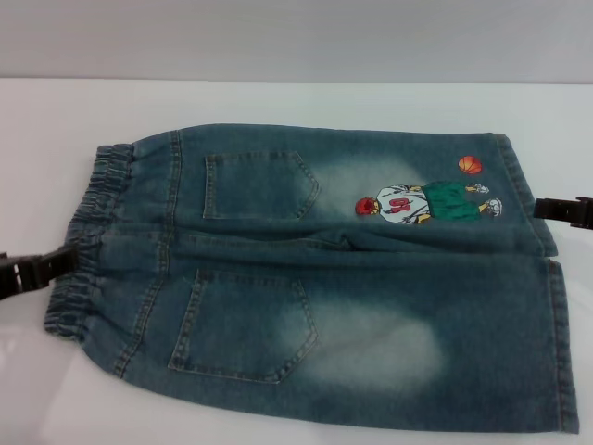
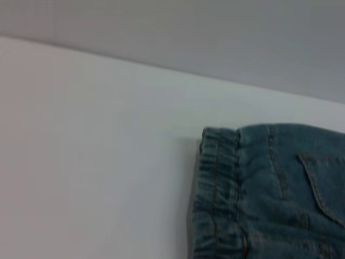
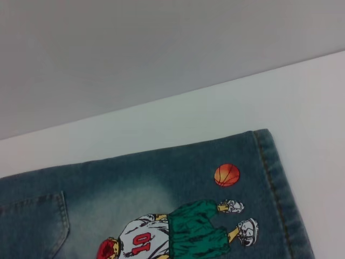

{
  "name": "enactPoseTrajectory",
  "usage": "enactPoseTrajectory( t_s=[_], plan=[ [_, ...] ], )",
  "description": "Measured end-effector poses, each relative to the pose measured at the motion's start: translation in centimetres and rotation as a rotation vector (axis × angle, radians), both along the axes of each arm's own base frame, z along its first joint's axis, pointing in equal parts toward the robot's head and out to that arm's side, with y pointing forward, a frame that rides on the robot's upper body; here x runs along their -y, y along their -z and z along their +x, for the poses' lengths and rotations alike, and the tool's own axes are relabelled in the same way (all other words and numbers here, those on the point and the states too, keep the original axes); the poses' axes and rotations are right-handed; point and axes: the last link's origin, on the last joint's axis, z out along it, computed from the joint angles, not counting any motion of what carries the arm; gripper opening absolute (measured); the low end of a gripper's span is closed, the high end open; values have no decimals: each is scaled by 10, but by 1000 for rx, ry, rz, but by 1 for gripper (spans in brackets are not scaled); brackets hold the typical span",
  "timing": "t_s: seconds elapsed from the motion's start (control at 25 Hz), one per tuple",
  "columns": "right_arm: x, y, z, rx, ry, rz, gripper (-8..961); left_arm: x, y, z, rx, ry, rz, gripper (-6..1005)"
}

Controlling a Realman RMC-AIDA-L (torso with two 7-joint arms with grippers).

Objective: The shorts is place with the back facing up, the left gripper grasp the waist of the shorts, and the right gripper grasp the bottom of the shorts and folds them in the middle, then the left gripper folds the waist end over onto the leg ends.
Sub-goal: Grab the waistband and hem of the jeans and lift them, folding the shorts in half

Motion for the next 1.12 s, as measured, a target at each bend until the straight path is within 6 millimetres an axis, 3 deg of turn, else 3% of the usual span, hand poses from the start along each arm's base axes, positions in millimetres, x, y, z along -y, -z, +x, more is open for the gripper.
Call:
enactPoseTrajectory(
  t_s=[0.28, 0.56, 1.12],
  plan=[
    [-4, 2, -4, 9, -26, 4, 515, 10, 14, -9, 18, -45, -49, 855],
    [-8, 4, -7, 23, -55, -1, 515, 8, 28, -22, 16, -87, -69, 855],
    [-11, 7, -9, 30, -79, -12, 514, 3, 33, -26, 4, -89, -78, 854]
  ],
)
